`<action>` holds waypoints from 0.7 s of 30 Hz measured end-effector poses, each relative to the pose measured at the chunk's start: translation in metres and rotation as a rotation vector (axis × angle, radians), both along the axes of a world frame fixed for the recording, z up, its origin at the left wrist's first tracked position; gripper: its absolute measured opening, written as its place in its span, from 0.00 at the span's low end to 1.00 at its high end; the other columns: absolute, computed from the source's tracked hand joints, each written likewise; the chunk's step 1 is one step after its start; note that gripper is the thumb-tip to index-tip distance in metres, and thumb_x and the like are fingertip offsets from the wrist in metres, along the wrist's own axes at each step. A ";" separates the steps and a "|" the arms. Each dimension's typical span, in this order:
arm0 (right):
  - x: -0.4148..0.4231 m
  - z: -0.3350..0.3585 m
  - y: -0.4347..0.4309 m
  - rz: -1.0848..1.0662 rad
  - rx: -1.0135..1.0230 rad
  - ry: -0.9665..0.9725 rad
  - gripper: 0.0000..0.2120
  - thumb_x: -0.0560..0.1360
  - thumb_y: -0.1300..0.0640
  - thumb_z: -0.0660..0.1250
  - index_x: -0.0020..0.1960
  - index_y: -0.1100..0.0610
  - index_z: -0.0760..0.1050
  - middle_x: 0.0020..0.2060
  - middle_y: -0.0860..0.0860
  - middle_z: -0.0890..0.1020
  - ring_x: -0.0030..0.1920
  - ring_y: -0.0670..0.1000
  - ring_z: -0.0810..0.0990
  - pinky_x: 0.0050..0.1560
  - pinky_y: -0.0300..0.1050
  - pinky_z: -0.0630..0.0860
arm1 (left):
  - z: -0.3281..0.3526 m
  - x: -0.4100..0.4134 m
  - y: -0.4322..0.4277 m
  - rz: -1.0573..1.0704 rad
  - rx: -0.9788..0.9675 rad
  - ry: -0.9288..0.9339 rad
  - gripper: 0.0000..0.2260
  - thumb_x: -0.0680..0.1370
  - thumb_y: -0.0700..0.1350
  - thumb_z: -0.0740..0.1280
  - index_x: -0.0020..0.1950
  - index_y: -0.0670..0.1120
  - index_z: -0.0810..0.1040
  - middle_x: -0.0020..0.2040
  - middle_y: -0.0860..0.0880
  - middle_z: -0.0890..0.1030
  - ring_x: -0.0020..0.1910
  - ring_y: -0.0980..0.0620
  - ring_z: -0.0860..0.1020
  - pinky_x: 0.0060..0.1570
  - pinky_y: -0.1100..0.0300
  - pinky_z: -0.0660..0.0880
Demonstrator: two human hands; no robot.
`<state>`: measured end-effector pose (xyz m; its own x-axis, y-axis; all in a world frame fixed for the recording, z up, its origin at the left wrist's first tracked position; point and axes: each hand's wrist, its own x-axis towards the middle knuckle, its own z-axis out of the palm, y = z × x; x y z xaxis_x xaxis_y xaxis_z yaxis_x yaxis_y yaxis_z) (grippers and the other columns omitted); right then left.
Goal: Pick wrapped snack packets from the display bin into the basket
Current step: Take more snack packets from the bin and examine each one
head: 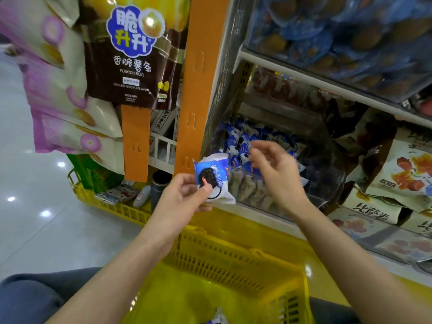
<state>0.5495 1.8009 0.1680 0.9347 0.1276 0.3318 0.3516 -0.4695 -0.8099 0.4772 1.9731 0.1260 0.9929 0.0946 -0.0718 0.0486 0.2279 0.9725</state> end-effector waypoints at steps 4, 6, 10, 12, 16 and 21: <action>0.069 0.004 0.017 -0.052 -0.248 -0.006 0.11 0.77 0.56 0.64 0.58 0.57 0.76 0.51 0.50 0.80 0.45 0.41 0.75 0.44 0.21 0.68 | 0.006 0.006 0.014 0.077 -0.040 -0.021 0.11 0.76 0.44 0.66 0.58 0.47 0.71 0.50 0.48 0.82 0.44 0.56 0.82 0.40 0.64 0.79; 0.092 0.001 0.023 -0.036 -0.350 0.095 0.15 0.77 0.57 0.65 0.61 0.61 0.74 0.55 0.55 0.80 0.51 0.47 0.77 0.48 0.25 0.69 | 0.007 0.009 0.019 0.107 -0.056 -0.024 0.12 0.76 0.44 0.66 0.58 0.46 0.71 0.50 0.47 0.82 0.44 0.55 0.82 0.40 0.63 0.80; 0.115 -0.005 0.030 -0.052 -0.616 0.185 0.18 0.76 0.53 0.66 0.54 0.69 0.77 0.54 0.60 0.80 0.60 0.54 0.74 0.61 0.46 0.69 | 0.010 0.013 0.027 0.130 -0.067 -0.036 0.09 0.76 0.44 0.66 0.55 0.49 0.72 0.50 0.47 0.82 0.45 0.55 0.82 0.41 0.61 0.80; 0.119 -0.005 0.032 -0.055 -0.709 0.191 0.19 0.75 0.50 0.67 0.43 0.68 0.77 0.40 0.60 0.81 0.47 0.54 0.78 0.47 0.46 0.71 | 0.011 0.016 0.029 0.137 -0.079 -0.041 0.08 0.76 0.43 0.66 0.54 0.49 0.72 0.49 0.47 0.82 0.45 0.55 0.82 0.40 0.62 0.80; 0.125 -0.004 0.035 -0.120 -0.891 0.204 0.20 0.73 0.48 0.69 0.31 0.60 0.70 0.26 0.53 0.71 0.31 0.52 0.72 0.30 0.44 0.64 | 0.012 0.019 0.030 0.131 -0.092 -0.047 0.09 0.76 0.44 0.66 0.54 0.49 0.72 0.49 0.47 0.82 0.45 0.55 0.82 0.37 0.65 0.79; 0.127 -0.004 0.036 -0.182 -0.850 0.258 0.17 0.72 0.50 0.69 0.29 0.56 0.71 0.28 0.50 0.73 0.32 0.50 0.73 0.29 0.42 0.66 | 0.012 0.016 0.030 0.093 -0.085 -0.076 0.10 0.76 0.44 0.66 0.56 0.49 0.71 0.50 0.47 0.82 0.45 0.56 0.82 0.37 0.66 0.78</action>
<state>0.6768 1.8366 0.1640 0.9966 0.0767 -0.0290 0.0691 -0.9757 -0.2078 0.4928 2.0026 0.1376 0.9831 0.1831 -0.0083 -0.0497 0.3099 0.9495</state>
